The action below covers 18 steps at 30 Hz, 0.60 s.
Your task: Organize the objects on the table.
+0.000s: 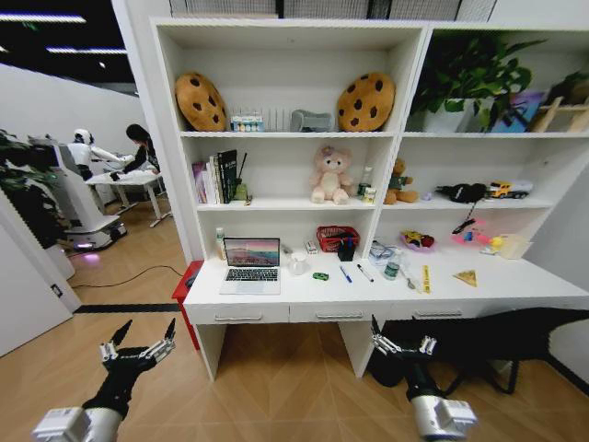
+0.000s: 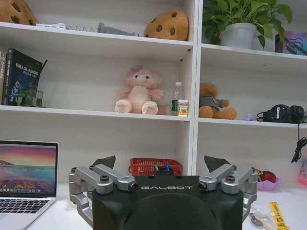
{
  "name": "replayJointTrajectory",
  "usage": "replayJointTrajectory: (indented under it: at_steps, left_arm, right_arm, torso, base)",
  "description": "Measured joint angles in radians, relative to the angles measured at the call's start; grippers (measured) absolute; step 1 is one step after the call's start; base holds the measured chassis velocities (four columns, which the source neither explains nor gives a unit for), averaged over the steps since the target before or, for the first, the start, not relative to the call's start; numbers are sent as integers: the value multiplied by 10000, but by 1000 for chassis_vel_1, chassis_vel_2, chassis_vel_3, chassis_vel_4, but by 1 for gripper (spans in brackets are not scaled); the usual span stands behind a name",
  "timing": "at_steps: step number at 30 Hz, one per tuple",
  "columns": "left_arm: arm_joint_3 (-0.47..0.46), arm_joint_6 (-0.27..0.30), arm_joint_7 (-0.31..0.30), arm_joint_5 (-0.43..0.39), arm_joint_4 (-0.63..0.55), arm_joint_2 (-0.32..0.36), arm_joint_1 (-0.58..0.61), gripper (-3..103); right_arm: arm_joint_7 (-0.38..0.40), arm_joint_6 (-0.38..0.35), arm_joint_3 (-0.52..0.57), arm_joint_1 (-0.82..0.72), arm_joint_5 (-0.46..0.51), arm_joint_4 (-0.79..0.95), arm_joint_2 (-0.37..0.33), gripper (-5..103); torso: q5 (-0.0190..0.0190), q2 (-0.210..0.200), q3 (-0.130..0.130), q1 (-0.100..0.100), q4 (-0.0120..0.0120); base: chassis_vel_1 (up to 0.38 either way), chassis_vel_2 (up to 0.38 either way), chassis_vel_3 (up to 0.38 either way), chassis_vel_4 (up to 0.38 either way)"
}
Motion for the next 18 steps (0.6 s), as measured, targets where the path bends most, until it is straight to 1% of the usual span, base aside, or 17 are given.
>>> replayJointTrajectory:
  at_steps: [4, 7, 10, 16, 17, 18]
  left_arm:
    - [4, -9, 0, 0, 0, -21, 4, 99]
    - [10, -10, 0, 0, 0, -30, 7, 99]
    - [18, -10, 0, 5, -1, -41, 13, 99]
    - [18, -11, 6, 10, 0, -32, 21, 99]
    - [18, -11, 7, 13, -1, -31, 20, 99]
    - [18, -11, 7, 13, -1, -31, 20, 99]
  right_arm:
    - [-5, 42, 12, 4, -8, -12, -13, 100]
    - [-9, 87, 11, 3, -42, -28, -11, 100]
    - [-22, 143, -4, 6, -88, -52, -5, 100]
    - [-34, 206, -33, 33, -108, -91, -2, 100]
    - [-34, 208, -37, 36, -110, -97, -3, 100]
    - [-34, 208, -37, 36, -110, -97, -3, 100]
  torso:
    - [2, -2, 1, 2, 1]
    - [-3, -4, 3, 5, 1]
    - [2, -3, 1, 3, 0]
    - [-3, -5, 2, 5, 0]
    - [7, -5, 3, 5, 1]
    - [7, -5, 3, 5, 1]
  base:
    - [-171, 201, 208, -196]
    - [-231, 223, 230, -225]
    - [-242, 256, 248, -256]
    - [-320, 306, 313, -310]
    - [-360, 377, 335, -363]
    - [-360, 377, 335, -363]
